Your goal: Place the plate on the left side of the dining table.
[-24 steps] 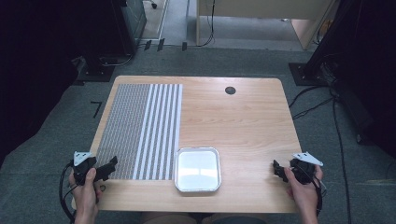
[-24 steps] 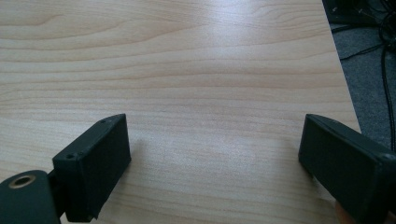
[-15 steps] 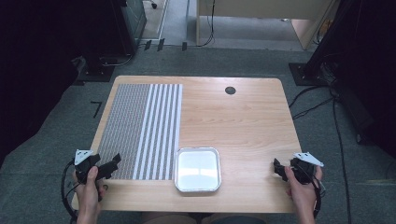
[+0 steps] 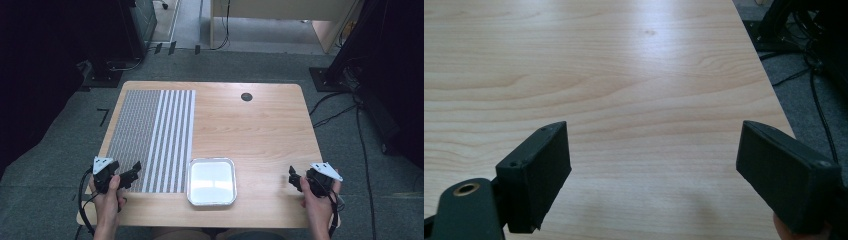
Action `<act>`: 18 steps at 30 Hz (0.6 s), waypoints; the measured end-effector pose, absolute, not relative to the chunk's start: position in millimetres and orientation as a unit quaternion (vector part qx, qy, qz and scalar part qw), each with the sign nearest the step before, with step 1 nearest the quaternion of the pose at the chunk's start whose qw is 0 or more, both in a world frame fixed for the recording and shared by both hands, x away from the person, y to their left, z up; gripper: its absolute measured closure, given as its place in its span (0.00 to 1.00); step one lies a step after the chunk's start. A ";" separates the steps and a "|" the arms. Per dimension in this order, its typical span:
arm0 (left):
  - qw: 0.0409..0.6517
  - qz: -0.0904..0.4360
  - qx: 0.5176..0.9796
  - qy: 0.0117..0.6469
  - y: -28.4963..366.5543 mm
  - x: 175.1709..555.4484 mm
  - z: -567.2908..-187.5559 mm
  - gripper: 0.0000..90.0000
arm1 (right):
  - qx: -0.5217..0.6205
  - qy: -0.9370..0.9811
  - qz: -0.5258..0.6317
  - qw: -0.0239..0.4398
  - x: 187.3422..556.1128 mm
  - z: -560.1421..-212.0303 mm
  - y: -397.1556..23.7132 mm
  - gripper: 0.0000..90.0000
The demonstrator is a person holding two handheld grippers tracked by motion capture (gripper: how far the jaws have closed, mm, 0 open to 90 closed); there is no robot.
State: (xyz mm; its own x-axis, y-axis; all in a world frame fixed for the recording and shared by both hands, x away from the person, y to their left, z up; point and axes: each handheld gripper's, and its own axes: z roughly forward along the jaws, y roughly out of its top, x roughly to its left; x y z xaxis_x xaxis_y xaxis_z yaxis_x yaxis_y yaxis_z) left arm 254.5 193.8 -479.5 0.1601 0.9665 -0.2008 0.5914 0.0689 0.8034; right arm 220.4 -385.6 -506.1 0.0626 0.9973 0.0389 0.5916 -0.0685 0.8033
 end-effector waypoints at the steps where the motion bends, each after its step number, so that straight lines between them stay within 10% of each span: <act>1: 0.409 0.230 0.643 0.605 190.9 254.5 -479.4 0.17 | 0.656 0.605 0.323 0.316 220.5 -505.2 -383.6 0.16; 18: 0.398 0.222 0.682 0.572 138.5 253.1 -480.2 0.17 | 0.650 0.598 0.390 0.261 217.7 -488.2 -356.8 0.16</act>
